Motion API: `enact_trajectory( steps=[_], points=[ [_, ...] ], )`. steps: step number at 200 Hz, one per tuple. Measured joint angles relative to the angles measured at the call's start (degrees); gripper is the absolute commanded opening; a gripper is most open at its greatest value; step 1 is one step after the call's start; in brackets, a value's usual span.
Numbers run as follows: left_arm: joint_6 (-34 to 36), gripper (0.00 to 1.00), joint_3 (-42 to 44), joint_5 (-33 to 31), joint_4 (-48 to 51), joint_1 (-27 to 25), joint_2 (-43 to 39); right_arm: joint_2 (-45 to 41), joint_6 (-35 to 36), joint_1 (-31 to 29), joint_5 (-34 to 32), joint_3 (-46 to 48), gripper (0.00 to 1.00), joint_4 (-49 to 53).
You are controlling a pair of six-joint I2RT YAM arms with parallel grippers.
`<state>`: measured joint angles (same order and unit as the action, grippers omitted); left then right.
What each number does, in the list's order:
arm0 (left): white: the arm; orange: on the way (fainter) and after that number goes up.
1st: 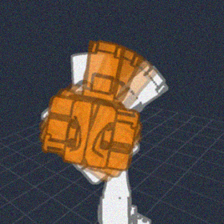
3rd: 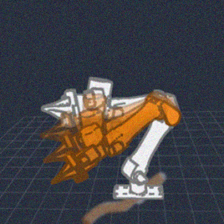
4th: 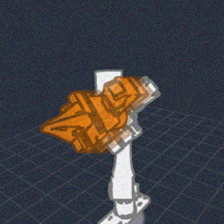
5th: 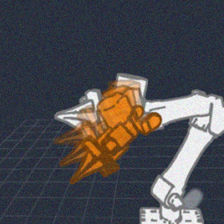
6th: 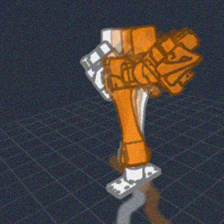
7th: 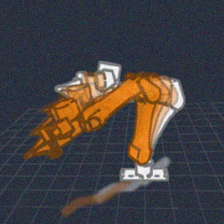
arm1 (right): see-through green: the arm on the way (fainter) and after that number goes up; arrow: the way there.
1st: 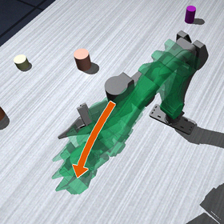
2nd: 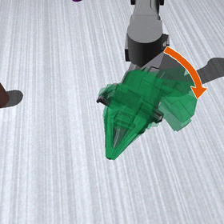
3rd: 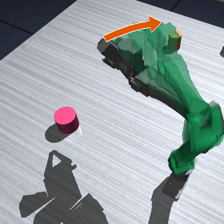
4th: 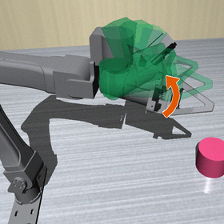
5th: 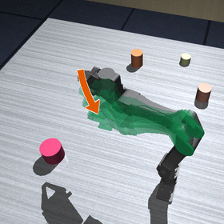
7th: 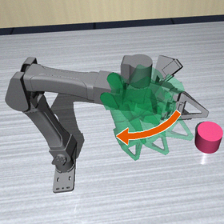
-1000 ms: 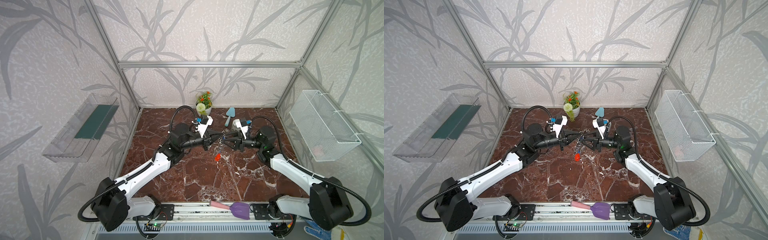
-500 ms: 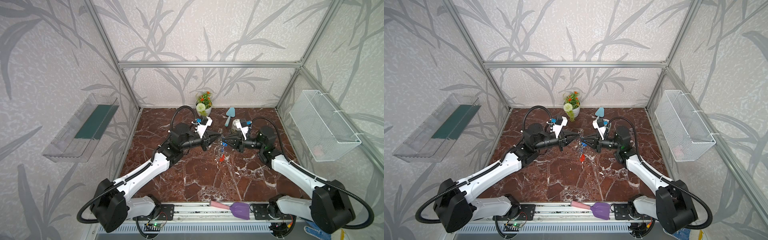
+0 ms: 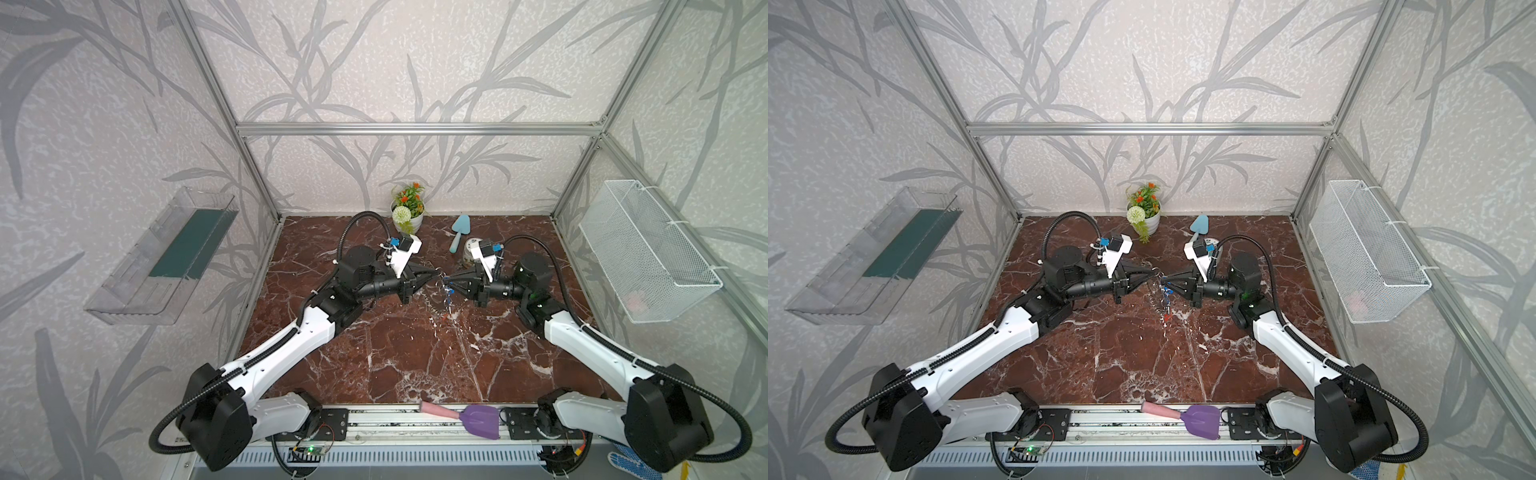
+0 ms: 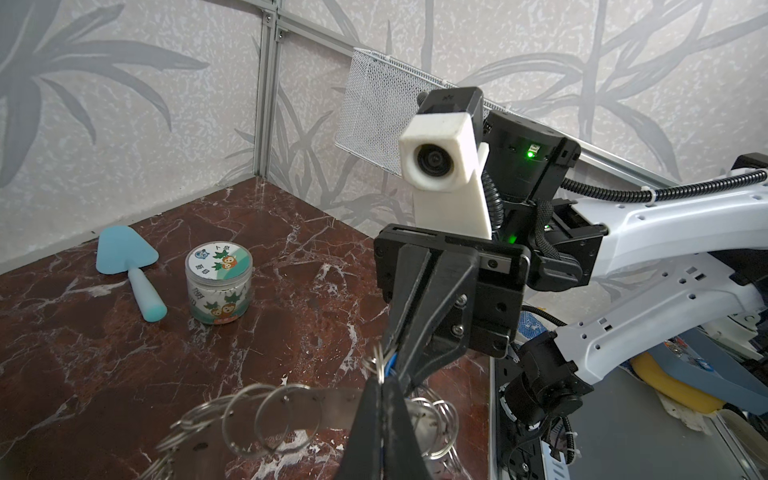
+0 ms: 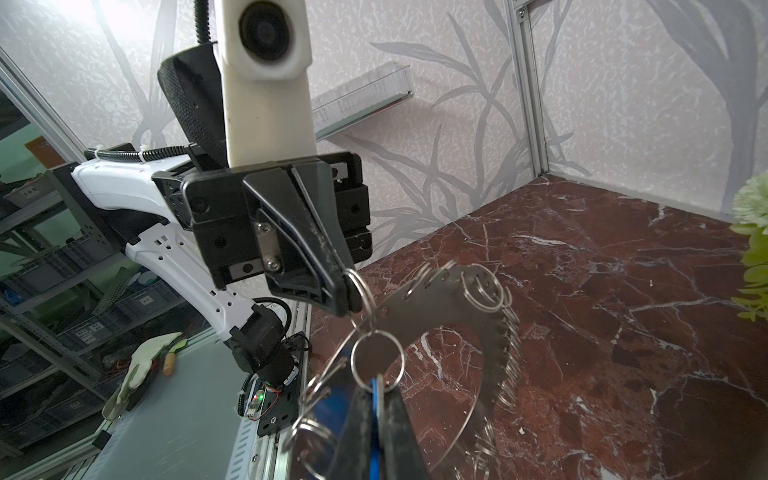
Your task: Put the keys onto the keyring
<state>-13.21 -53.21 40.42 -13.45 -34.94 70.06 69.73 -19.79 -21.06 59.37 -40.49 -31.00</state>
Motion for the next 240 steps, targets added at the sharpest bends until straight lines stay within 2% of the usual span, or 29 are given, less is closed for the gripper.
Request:
enact_trajectory(
  steps=[111, 240],
  points=[
    [-0.1, 0.00, 0.0, 2.4, 0.2, 0.2, -0.2, 1.1, -2.8, 0.0, 1.1, -1.2, 0.00, -1.7],
    [0.1, 0.00, -0.2, 1.5, 0.3, 0.2, -0.1, 1.4, -1.1, -1.9, 2.2, -1.9, 0.00, 0.8]
  ],
)
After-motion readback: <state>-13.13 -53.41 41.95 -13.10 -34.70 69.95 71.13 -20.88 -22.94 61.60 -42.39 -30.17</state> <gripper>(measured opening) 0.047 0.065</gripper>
